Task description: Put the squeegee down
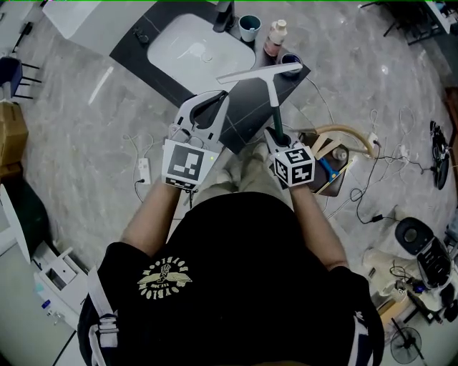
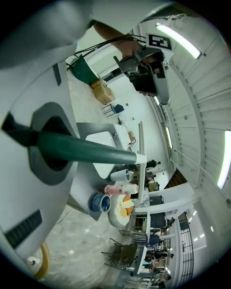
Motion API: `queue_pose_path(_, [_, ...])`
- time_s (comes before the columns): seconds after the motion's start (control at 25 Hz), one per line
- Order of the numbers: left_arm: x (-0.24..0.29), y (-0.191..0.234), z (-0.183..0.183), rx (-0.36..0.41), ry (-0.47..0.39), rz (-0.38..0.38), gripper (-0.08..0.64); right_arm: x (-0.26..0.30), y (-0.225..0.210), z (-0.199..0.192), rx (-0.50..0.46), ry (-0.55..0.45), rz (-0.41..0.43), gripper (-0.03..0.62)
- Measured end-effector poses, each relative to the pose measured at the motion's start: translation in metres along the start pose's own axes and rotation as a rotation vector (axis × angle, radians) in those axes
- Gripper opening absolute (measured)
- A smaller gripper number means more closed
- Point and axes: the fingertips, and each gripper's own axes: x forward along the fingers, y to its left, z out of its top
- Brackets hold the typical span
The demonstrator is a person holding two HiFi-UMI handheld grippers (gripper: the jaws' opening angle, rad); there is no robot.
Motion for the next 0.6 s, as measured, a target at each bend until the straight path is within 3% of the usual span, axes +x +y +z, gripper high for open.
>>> queue_pose_path(0.6, [0.005,0.014,-0.031,-0.048,0.043,-0.011,0.023,0.081,-0.045,-0.073,0.146,0.197,-0.110,0.028])
